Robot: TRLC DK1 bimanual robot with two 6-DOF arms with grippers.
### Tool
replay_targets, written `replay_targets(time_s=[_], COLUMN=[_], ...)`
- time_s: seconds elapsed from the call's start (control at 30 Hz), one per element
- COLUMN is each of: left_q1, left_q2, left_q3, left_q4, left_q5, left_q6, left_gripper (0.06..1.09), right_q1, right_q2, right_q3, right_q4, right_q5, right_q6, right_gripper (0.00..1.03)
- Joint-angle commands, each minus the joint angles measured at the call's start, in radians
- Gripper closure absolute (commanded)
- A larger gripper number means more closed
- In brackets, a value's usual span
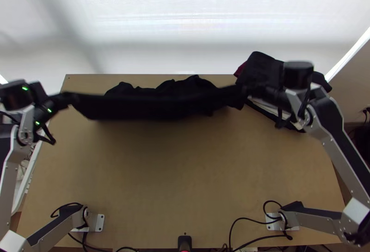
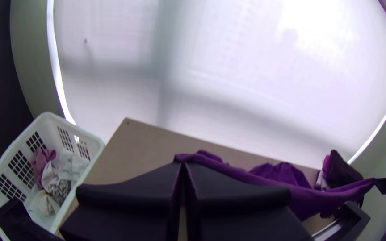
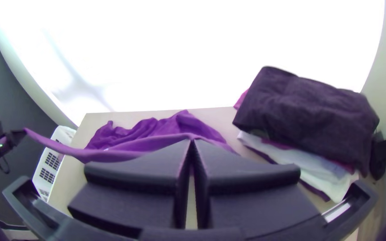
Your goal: Fold the t-shirt
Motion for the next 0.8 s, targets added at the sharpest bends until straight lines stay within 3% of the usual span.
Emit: replay_targets(time_s=[0.0, 0.47, 0.63, 0.77], left_q1=[0.013, 0.008, 0.005, 0.004], left_q2=[0.031, 0.083, 0.029, -0.063], left_q3=[0.145, 0.535, 0.631, 0.656], left_q4=[0.056, 0.228, 0.303, 0.343], left_q5=[-0.035, -0.157, -0.215, -0.230], left_q6=[-0.064, -0.145, -0.150, -0.150], left_gripper=[1.05, 1.05, 1.05, 1.05], right_q1=[-0.019, 0.012, 0.020, 0.012], right_q2=[0.072, 0.133, -0.037, -0.175], right_q3=[0.181, 0.792, 0.793, 0.790], right_q4=[0.006, 0.034, 0.187, 0.187], right_q5=[0.037, 0.083, 0.083, 0.083], right_q6=[-0.034, -0.048, -0.080, -0.115], right_gripper=[1.00, 1.00, 1.00, 1.00])
